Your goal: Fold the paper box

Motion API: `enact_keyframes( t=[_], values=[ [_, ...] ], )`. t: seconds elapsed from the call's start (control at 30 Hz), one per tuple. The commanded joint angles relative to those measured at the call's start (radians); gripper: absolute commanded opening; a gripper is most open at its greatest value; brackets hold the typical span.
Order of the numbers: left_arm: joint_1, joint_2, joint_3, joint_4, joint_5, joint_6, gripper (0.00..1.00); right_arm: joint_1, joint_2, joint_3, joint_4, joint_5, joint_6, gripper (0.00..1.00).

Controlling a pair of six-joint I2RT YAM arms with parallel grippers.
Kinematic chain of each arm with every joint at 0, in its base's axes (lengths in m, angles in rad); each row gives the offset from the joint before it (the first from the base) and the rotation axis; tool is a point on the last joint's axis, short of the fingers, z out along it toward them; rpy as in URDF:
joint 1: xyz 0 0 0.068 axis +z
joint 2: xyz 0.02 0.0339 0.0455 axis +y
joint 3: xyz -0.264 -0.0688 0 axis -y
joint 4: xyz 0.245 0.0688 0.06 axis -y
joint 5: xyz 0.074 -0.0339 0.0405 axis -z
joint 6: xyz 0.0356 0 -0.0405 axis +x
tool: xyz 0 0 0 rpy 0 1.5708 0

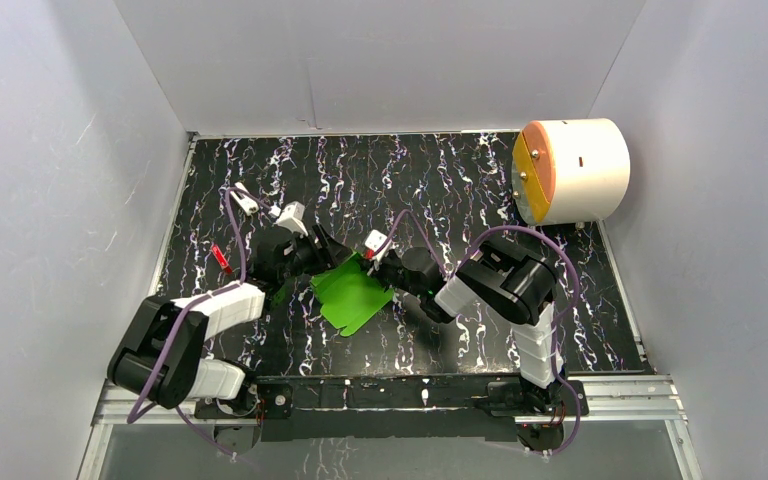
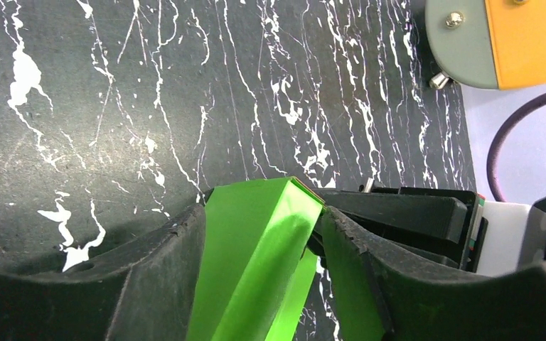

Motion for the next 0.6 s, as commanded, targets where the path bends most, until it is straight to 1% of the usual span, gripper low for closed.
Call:
enact_keyframes(
  t=[0.0,0.07,0.17,0.3,0.43,0.57],
  values=[
    [0.005,0.030,0.050,-0.009,-0.014,0.004,0.56,0.000,-0.005,-0.013,-0.060,-0.031,-0.034,0.07],
    [0.005,0.056,0.053,-0.004,-0.004,0.007,0.52,0.001,-0.007,-0.013,-0.065,-0.033,-0.034,0.07],
    [0.005,0.082,0.055,0.005,0.016,0.010,0.50,-0.001,-0.011,-0.013,-0.067,-0.037,-0.033,0.07],
    [0.005,0.096,0.051,0.002,0.007,0.024,0.47,-0.002,-0.019,-0.015,-0.070,-0.050,-0.028,0.08],
    [0.005,0.101,0.045,-0.006,0.000,0.037,0.45,-0.012,-0.036,-0.024,-0.073,-0.071,-0.020,0.11],
    [0.004,0.108,0.037,-0.006,-0.007,0.051,0.41,-0.025,-0.064,-0.043,-0.069,-0.083,-0.011,0.15]
  ],
)
